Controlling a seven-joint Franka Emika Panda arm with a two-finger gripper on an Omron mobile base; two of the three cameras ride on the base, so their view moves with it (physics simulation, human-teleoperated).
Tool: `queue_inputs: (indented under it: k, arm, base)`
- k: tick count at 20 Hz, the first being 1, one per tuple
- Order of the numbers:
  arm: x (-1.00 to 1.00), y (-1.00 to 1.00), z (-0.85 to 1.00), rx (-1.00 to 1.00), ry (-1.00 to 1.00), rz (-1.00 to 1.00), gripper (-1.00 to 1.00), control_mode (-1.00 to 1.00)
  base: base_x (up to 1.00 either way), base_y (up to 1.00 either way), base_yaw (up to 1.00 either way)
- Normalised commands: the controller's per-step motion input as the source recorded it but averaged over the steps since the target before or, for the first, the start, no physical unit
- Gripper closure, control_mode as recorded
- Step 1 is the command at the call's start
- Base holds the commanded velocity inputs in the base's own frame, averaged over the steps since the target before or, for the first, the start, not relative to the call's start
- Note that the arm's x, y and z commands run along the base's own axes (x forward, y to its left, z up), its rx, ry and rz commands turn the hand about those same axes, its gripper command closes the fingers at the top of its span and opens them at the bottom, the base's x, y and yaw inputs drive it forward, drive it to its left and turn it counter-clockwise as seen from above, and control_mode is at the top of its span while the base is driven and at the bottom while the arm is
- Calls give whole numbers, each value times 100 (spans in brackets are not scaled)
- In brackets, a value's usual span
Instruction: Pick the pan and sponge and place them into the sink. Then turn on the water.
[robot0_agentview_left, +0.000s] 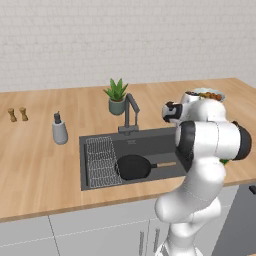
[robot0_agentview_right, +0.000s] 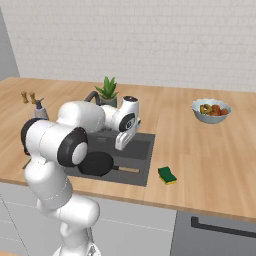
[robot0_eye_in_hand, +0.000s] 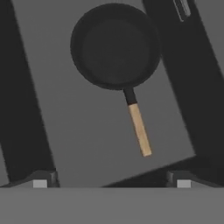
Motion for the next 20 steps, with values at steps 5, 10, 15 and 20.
queue_inputs:
  k: [5, 10, 15, 20]
  arm:
    - [-20, -10, 39, -3, 4, -44, -100, -100]
    - [-12, -35, 20, -15, 12, -33, -100, -100]
    - [0, -18, -1, -7, 1, -2, -100, -100]
    - [-3, -36, 0, 0, 2, -4, -100, -100]
  base:
    - [0, 0, 0]
    - [0, 0, 0]
    - [0, 0, 0]
    - [0, 0, 0]
